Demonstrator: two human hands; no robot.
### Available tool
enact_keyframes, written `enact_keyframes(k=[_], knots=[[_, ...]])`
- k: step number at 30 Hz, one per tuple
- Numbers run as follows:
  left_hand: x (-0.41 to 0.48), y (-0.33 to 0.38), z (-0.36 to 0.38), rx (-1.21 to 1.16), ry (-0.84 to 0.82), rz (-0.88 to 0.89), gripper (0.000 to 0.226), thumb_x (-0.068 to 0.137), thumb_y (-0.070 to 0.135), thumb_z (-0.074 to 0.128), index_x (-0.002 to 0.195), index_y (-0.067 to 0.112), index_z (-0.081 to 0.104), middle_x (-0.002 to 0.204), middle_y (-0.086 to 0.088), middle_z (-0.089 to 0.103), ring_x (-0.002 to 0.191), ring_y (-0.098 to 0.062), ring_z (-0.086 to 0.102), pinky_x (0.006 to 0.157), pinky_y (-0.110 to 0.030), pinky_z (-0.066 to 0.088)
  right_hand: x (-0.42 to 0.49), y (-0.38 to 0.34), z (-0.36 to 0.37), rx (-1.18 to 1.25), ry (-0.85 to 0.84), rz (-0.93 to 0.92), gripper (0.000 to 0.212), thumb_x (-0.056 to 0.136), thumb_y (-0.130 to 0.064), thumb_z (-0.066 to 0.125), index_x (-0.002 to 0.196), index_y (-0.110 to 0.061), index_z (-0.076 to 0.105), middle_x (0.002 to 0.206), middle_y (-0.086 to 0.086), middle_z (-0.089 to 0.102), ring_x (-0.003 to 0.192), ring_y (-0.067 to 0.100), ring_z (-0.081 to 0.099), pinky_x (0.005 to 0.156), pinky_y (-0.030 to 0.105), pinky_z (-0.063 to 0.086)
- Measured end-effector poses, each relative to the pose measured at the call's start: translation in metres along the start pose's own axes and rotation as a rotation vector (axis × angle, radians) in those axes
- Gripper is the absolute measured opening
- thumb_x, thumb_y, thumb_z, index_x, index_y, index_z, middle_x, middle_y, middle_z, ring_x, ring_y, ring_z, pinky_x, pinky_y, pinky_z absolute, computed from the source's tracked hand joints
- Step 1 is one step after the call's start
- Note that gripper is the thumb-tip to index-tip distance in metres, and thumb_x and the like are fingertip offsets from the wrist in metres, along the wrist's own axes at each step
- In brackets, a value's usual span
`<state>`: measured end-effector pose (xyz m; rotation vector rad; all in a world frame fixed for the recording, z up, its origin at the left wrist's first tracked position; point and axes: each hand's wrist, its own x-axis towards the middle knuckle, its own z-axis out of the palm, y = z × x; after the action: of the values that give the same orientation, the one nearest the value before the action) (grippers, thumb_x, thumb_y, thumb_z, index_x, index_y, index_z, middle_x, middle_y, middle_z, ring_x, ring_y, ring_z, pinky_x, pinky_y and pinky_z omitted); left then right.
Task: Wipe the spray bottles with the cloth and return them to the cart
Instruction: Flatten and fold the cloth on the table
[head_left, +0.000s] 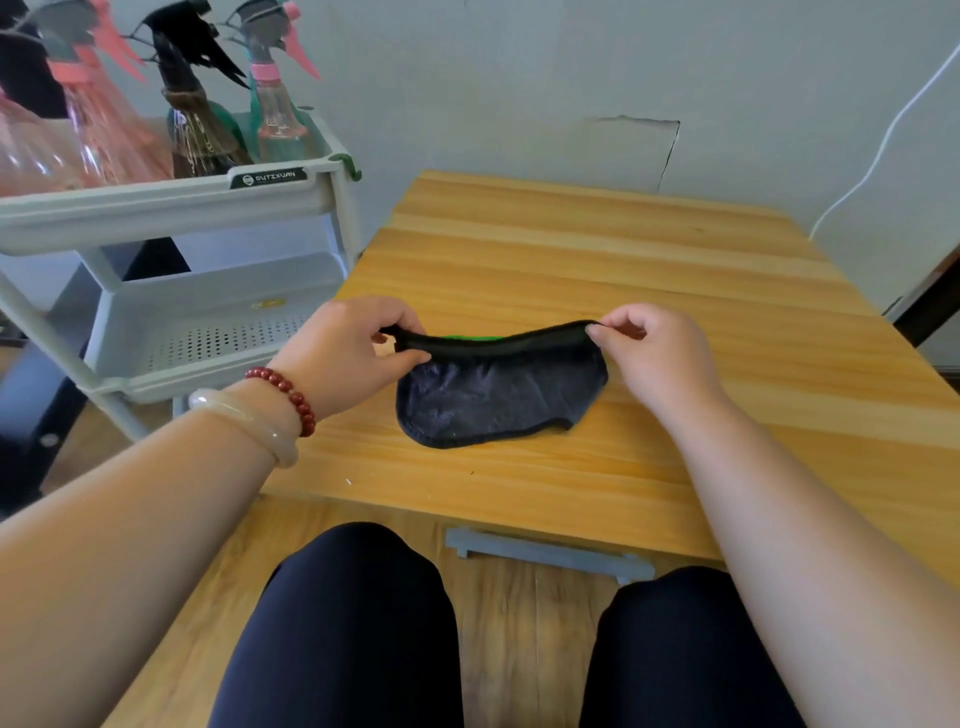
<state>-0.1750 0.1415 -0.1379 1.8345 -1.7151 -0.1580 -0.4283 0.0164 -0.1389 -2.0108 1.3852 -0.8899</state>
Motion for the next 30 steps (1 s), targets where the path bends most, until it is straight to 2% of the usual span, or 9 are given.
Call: enact_keyframes(k=[4, 6, 8, 11, 13, 19, 24, 27, 30], knots=[[-0.024, 0.004, -0.001, 0.032, -0.038, 0.109, 0.018, 0.082, 0.023, 0.077, 0.089, 0.034, 0.064, 0.101, 0.012, 0.070, 0.090, -0.002, 0.059, 0.083, -0.001, 0.037, -0.018, 0.004, -0.009, -0.057, -0.086, 0.001, 0.013, 0.089, -0.027, 0.069, 0.076, -0.026, 0.065, 0.072, -0.013, 0.060, 0.067, 0.009, 0.052, 0.051, 0.010, 0.033], [-0.033, 0.007, 0.002, 0.053, -0.082, 0.128, 0.014, 0.082, 0.027, 0.076, 0.095, 0.026, 0.071, 0.103, 0.011, 0.070, 0.093, -0.004, 0.061, 0.089, -0.016, 0.046, -0.027, 0.005, -0.012, -0.082, -0.192, -0.025, 0.009, 0.086, -0.031, 0.072, 0.081, -0.028, 0.065, 0.079, -0.012, 0.061, 0.076, 0.009, 0.053, 0.058, 0.014, 0.036], [-0.041, 0.010, 0.004, 0.078, -0.151, 0.147, 0.019, 0.084, 0.034, 0.073, 0.098, 0.022, 0.073, 0.108, 0.010, 0.069, 0.099, -0.003, 0.059, 0.093, -0.027, 0.049, -0.035, 0.005, -0.014, -0.202, -0.328, -0.088, 0.023, 0.079, -0.048, 0.075, 0.090, -0.031, 0.064, 0.095, -0.010, 0.057, 0.088, 0.008, 0.051, 0.070, 0.022, 0.039], [-0.047, 0.017, 0.007, 0.180, -0.257, 0.139, 0.039, 0.085, 0.050, 0.064, 0.117, 0.027, 0.068, 0.121, 0.012, 0.063, 0.112, -0.004, 0.054, 0.100, -0.025, 0.044, -0.042, 0.006, -0.014, -0.393, -0.383, -0.183, 0.047, 0.066, -0.064, 0.076, 0.099, -0.035, 0.060, 0.116, -0.013, 0.042, 0.118, 0.010, 0.035, 0.098, 0.031, 0.032], [-0.047, 0.021, 0.008, 0.231, -0.280, 0.123, 0.048, 0.087, 0.053, 0.063, 0.127, 0.028, 0.063, 0.129, 0.012, 0.059, 0.121, -0.007, 0.050, 0.104, -0.025, 0.039, -0.044, 0.006, -0.012, -0.434, -0.366, -0.228, 0.047, 0.067, -0.063, 0.076, 0.102, -0.037, 0.059, 0.120, -0.012, 0.042, 0.124, 0.014, 0.032, 0.103, 0.033, 0.029], [-0.042, 0.024, 0.009, 0.326, -0.229, 0.084, 0.029, 0.098, 0.030, 0.054, 0.123, 0.022, 0.066, 0.123, 0.007, 0.063, 0.111, -0.012, 0.057, 0.089, -0.019, 0.040, -0.044, 0.009, 0.002, -0.483, -0.168, -0.444, 0.014, 0.089, -0.021, 0.066, 0.102, -0.017, 0.069, 0.114, 0.002, 0.065, 0.113, 0.029, 0.053, 0.095, 0.041, 0.041], [-0.036, 0.020, -0.005, 0.343, -0.201, 0.032, 0.023, 0.099, 0.024, 0.051, 0.116, 0.018, 0.067, 0.107, 0.003, 0.068, 0.091, -0.014, 0.057, 0.080, -0.029, 0.047, -0.043, 0.006, 0.004, -0.452, -0.039, -0.554, 0.025, 0.079, 0.003, 0.051, 0.089, -0.008, 0.071, 0.089, 0.010, 0.072, 0.088, 0.036, 0.065, 0.078, 0.044, 0.050], [-0.038, 0.019, -0.012, 0.310, -0.254, 0.060, 0.023, 0.097, 0.026, 0.054, 0.113, 0.022, 0.069, 0.106, 0.011, 0.067, 0.094, -0.009, 0.057, 0.080, -0.022, 0.042, -0.042, 0.006, 0.000, -0.432, -0.119, -0.580, 0.035, 0.076, 0.007, 0.046, 0.084, -0.010, 0.075, 0.095, 0.006, 0.074, 0.095, 0.035, 0.065, 0.087, 0.050, 0.050], [-0.042, 0.020, -0.014, 0.188, -0.241, 0.058, 0.028, 0.100, 0.031, 0.048, 0.117, 0.023, 0.070, 0.111, 0.012, 0.066, 0.097, -0.008, 0.059, 0.083, -0.024, 0.047, -0.046, 0.006, -0.009, -0.357, -0.220, -0.413, 0.039, 0.082, 0.008, 0.046, 0.088, -0.014, 0.078, 0.113, 0.001, 0.072, 0.115, 0.025, 0.059, 0.102, 0.031, 0.041]])
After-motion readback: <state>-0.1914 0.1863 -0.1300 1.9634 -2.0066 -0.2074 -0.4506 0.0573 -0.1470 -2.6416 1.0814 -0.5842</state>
